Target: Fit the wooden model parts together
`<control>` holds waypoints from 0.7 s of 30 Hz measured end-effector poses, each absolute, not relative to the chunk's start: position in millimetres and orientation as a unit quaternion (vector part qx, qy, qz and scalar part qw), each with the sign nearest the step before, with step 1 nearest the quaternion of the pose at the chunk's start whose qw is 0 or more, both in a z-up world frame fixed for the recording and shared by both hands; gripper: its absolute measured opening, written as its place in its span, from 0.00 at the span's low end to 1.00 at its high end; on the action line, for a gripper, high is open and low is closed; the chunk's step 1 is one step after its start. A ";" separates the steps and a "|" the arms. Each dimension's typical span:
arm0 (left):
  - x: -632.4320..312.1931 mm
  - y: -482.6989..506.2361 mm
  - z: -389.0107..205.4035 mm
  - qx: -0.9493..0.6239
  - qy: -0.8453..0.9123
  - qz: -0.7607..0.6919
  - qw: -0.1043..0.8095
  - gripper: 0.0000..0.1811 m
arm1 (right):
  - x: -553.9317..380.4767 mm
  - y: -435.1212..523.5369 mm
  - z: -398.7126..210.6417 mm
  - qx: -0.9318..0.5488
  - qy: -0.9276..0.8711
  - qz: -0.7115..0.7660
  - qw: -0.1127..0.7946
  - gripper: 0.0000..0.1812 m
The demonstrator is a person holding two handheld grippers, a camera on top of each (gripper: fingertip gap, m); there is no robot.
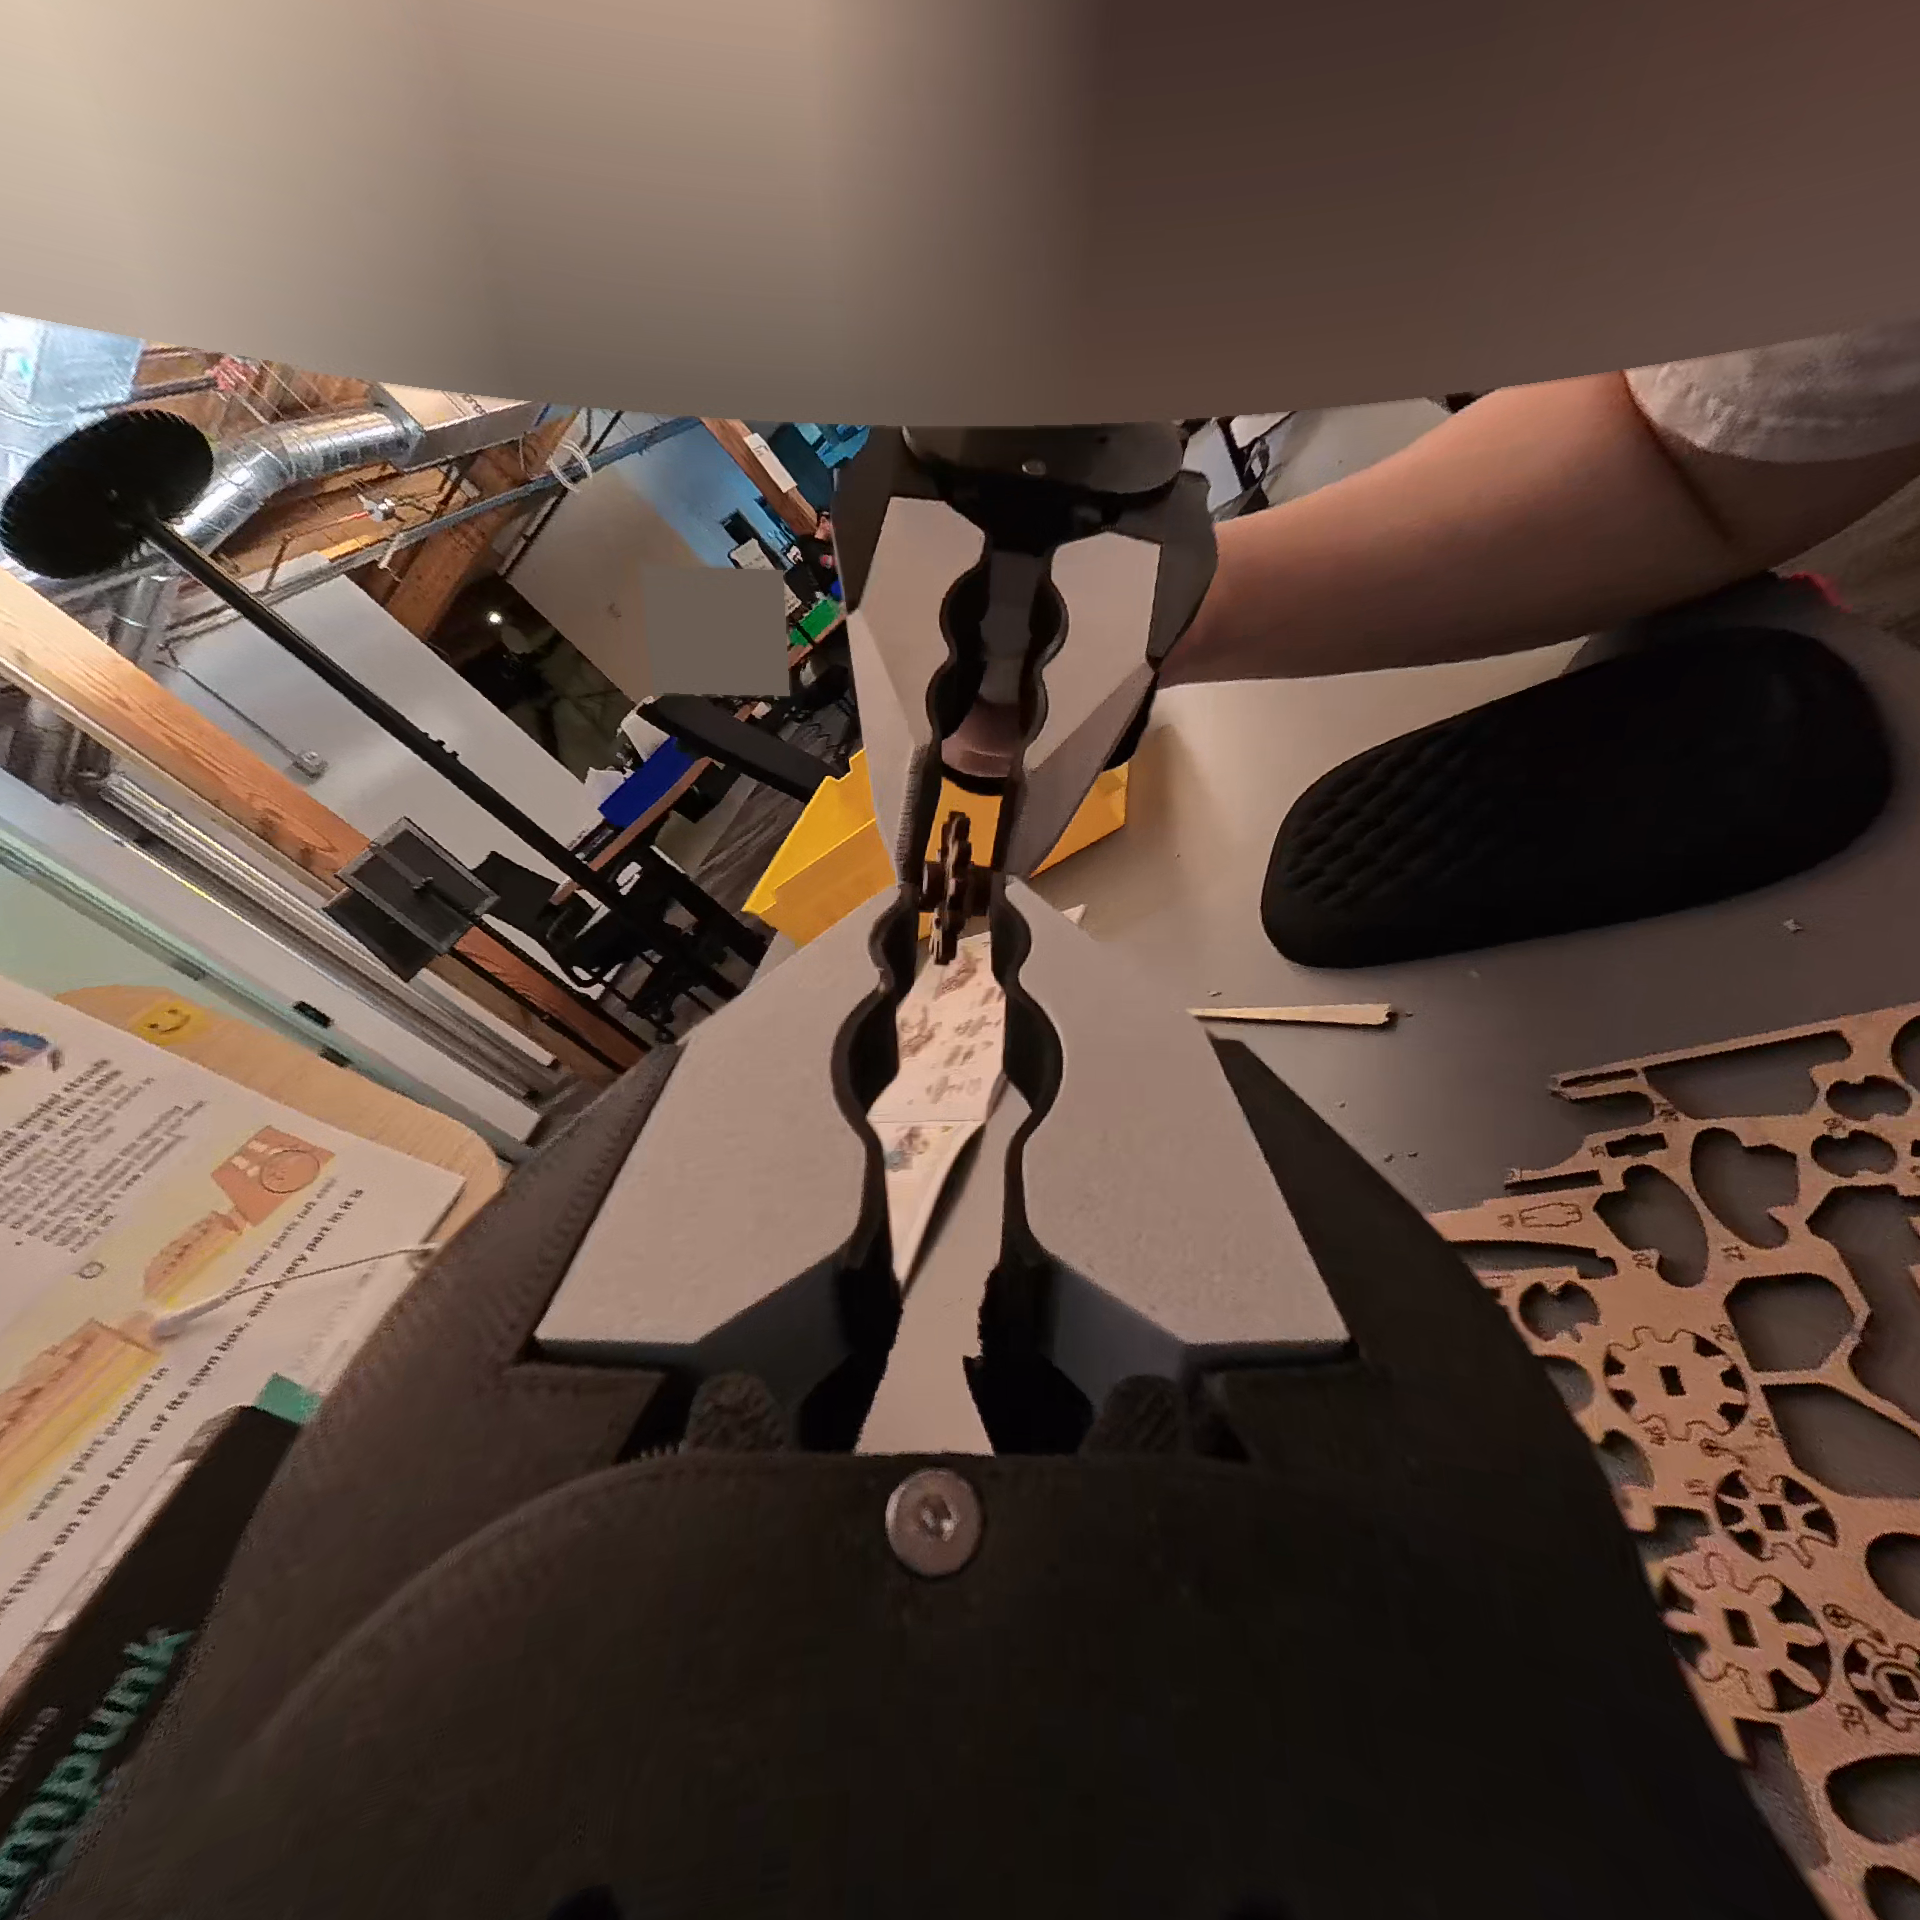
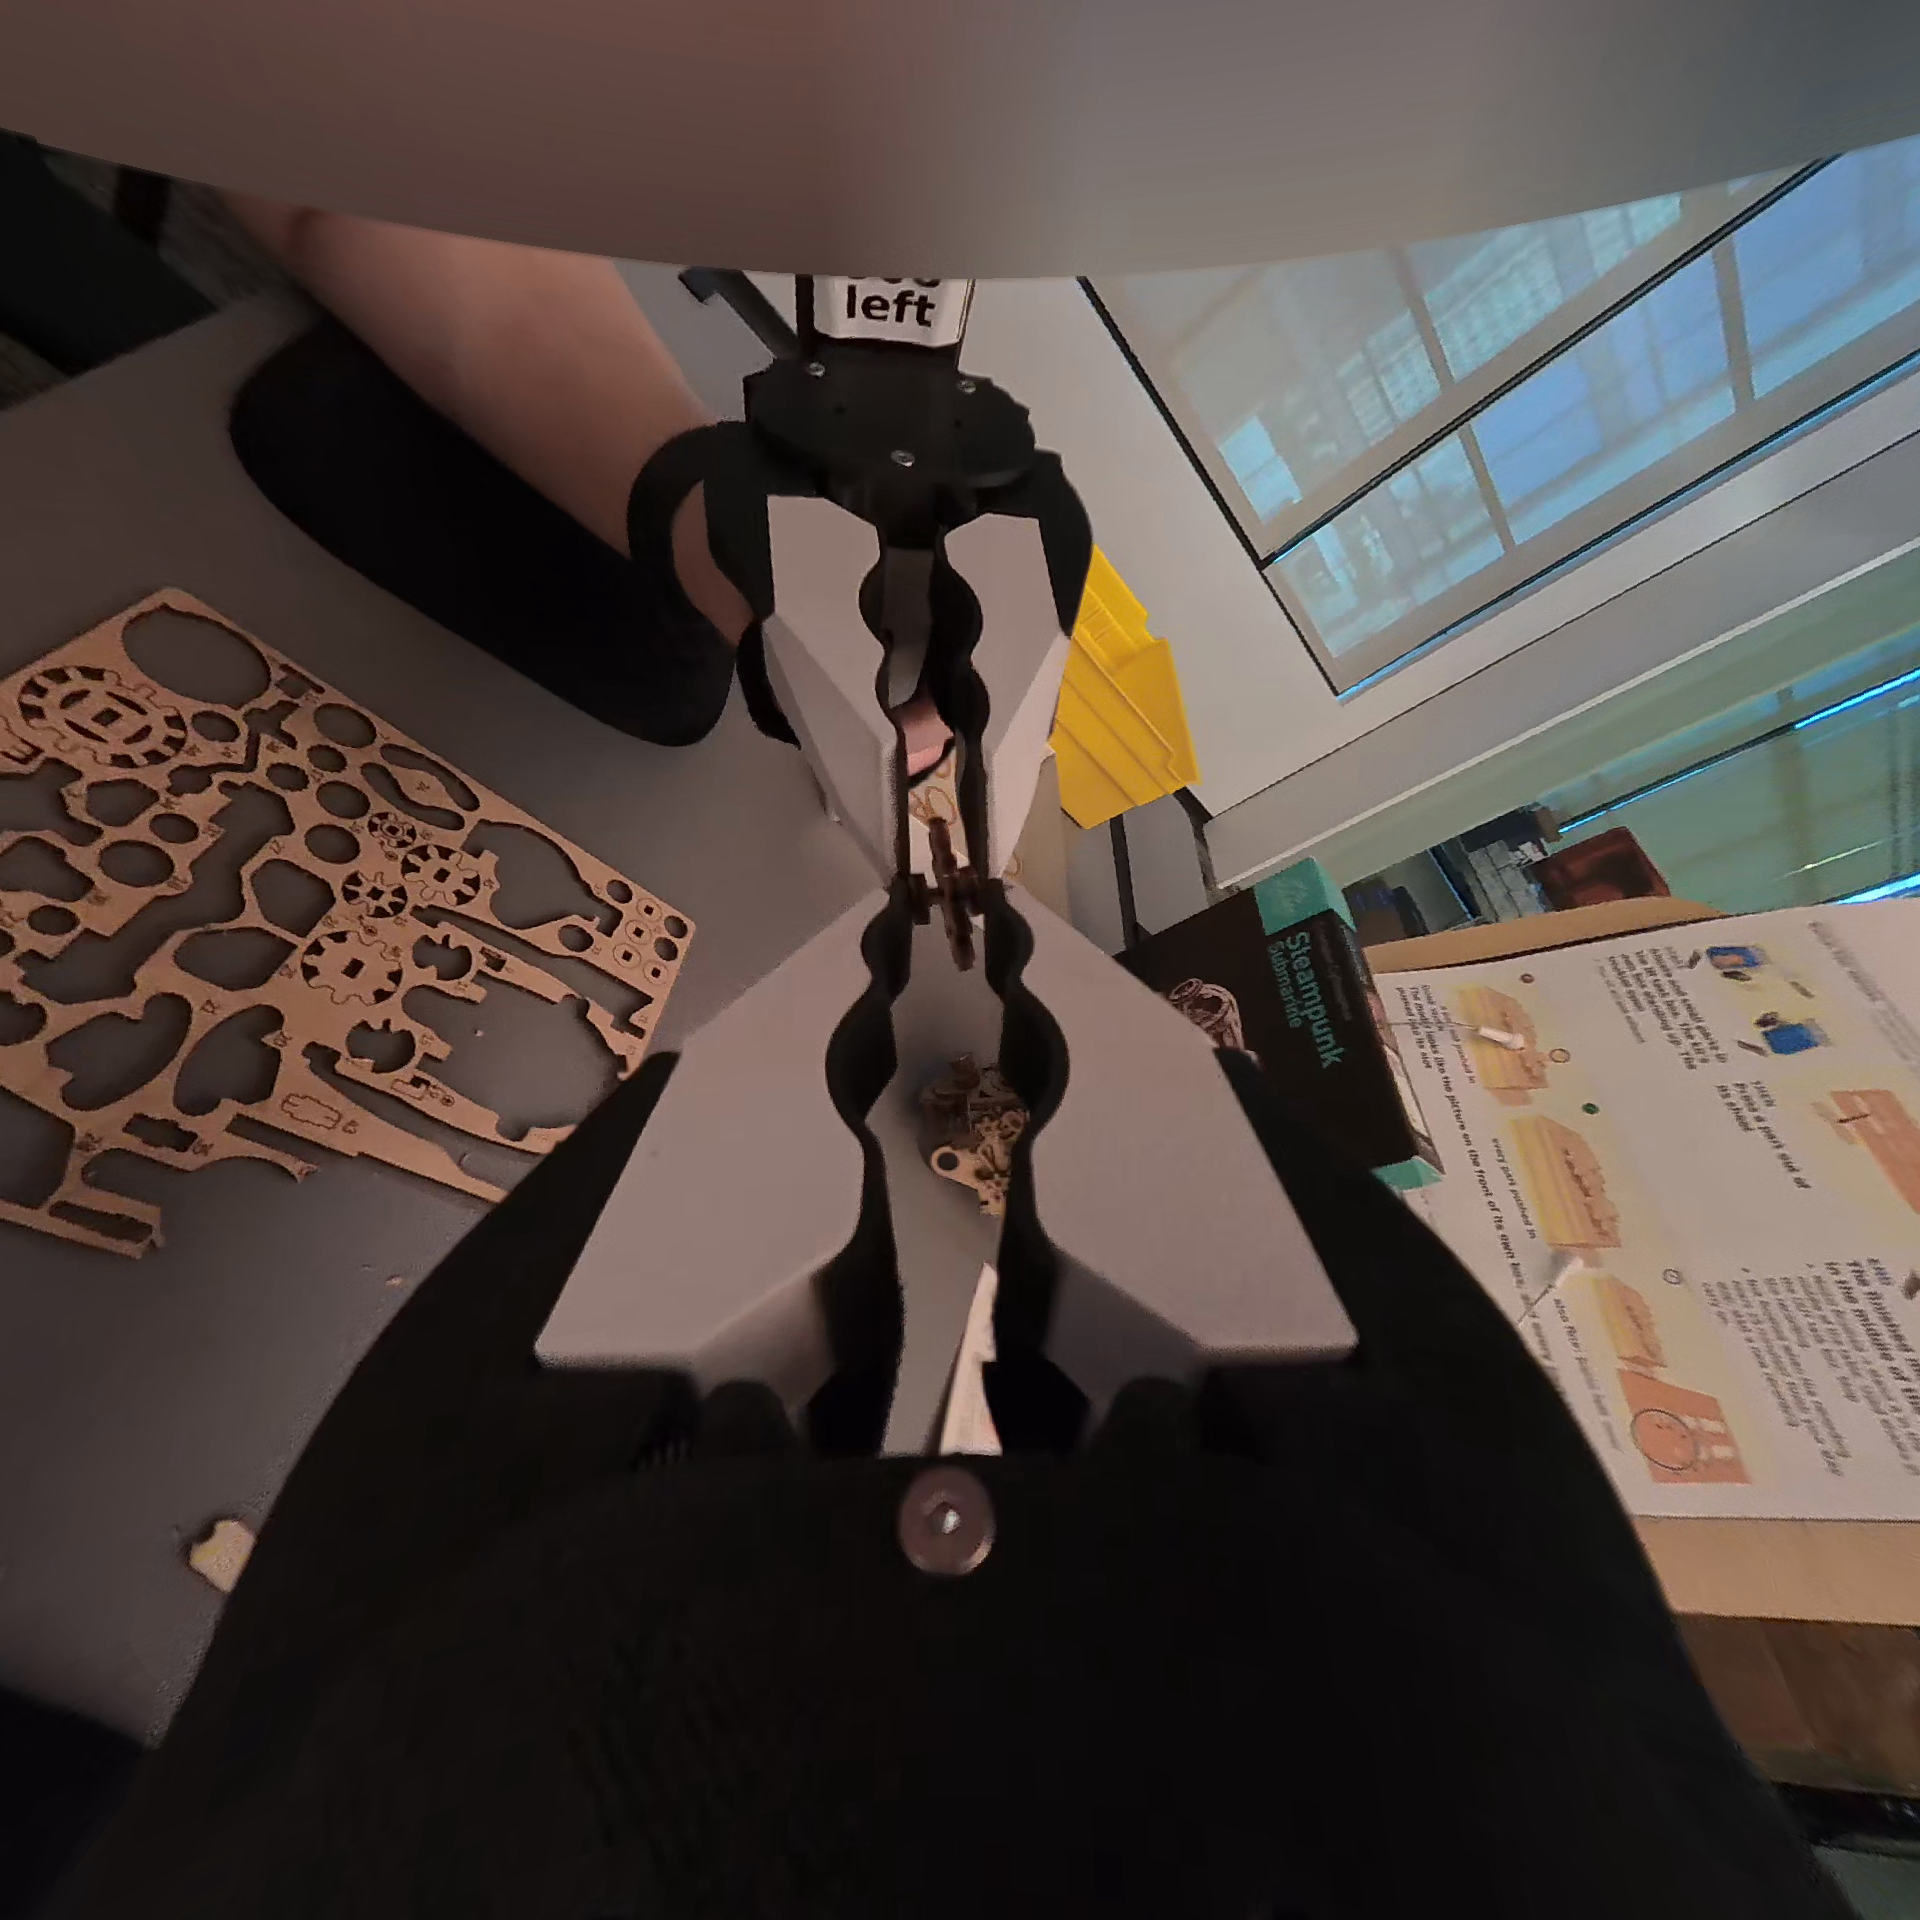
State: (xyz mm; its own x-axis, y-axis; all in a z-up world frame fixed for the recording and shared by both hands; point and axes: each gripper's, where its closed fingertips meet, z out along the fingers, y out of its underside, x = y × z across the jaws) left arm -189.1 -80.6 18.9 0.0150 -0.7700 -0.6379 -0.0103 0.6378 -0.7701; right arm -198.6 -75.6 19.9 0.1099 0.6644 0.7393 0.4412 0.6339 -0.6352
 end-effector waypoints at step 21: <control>-191.8 -90.5 27.0 -0.255 0.639 -0.253 0.680 0.06 | -201.6 -81.1 24.7 -0.395 -0.674 0.027 0.623 0.07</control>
State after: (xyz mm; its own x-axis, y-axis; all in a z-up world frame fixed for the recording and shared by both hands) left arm -191.8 -90.5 27.0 0.0549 -0.6698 -0.7405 0.0191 0.7422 -0.6699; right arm -201.6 -81.1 24.7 0.0890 0.5666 0.8192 0.4991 0.6864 -0.5290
